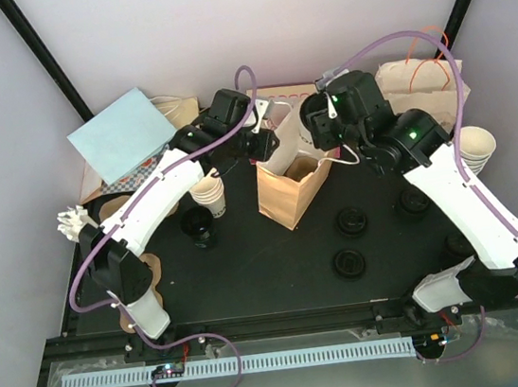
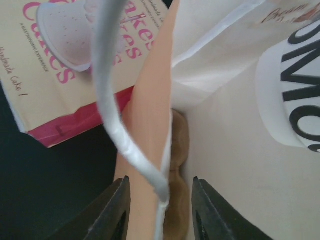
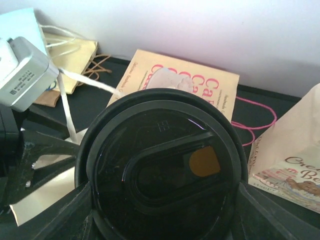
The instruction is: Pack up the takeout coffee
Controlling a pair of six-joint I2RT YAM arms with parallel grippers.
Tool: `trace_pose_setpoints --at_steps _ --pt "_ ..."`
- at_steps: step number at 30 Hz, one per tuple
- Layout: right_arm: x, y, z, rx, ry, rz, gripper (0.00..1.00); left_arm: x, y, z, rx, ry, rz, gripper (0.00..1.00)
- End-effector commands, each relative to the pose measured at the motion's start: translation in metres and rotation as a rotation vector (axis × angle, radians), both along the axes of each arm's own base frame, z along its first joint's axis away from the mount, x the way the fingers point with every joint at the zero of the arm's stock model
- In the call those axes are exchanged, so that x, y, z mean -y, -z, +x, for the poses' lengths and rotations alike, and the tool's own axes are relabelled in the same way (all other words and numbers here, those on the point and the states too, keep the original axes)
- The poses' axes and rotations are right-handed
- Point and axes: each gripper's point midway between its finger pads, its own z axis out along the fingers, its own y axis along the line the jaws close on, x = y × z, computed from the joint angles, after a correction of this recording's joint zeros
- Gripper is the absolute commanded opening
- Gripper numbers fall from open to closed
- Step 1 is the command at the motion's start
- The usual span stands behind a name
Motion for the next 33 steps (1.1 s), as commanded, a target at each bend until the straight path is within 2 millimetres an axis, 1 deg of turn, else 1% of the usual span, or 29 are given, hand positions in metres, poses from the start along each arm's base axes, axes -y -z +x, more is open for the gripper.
trace_pose_setpoints --at_steps 1,3,4,5,9,13,16,21,23,28,29,30,33 --pt "-0.006 0.016 0.004 -0.047 -0.042 -0.005 0.46 -0.008 -0.011 0.002 0.049 -0.002 0.057 0.29" --pt "-0.008 0.026 0.003 -0.078 -0.052 -0.014 0.46 -0.010 -0.010 0.000 0.051 0.009 0.069 0.15" --pt "-0.009 0.030 0.002 -0.091 -0.062 -0.016 0.46 -0.009 -0.011 -0.002 0.052 0.019 0.072 0.07" --pt "-0.011 0.035 0.000 -0.105 -0.076 -0.018 0.46 -0.010 -0.011 -0.004 0.052 0.030 0.074 0.02" --pt "-0.019 0.050 -0.020 -0.164 -0.180 -0.015 0.45 -0.008 -0.018 -0.016 0.051 0.088 0.059 0.02" --pt "-0.024 0.067 -0.048 -0.228 -0.267 0.005 0.44 -0.010 -0.025 -0.032 0.052 0.138 0.046 0.02" --pt "-0.027 0.071 -0.070 -0.242 -0.313 0.018 0.44 -0.016 -0.029 -0.045 0.058 0.165 0.036 0.02" --pt "-0.038 0.078 -0.109 -0.276 -0.394 0.001 0.44 -0.026 -0.034 -0.074 0.076 0.225 0.008 0.02" --pt "-0.046 0.082 -0.124 -0.284 -0.432 -0.011 0.44 -0.032 -0.038 -0.087 0.114 0.246 0.003 0.02" --pt "-0.068 0.094 -0.156 -0.280 -0.523 -0.025 0.44 -0.050 -0.039 -0.113 0.165 0.279 0.028 0.02" --pt "-0.073 0.097 -0.164 -0.279 -0.551 -0.030 0.44 -0.053 -0.038 -0.119 0.168 0.288 0.030 0.02" --pt "-0.077 0.099 -0.171 -0.273 -0.571 -0.036 0.44 -0.056 -0.041 -0.127 0.183 0.297 0.023 0.02" --pt "-0.088 0.107 -0.188 -0.255 -0.628 -0.068 0.44 -0.061 -0.041 -0.144 0.207 0.309 0.001 0.02"
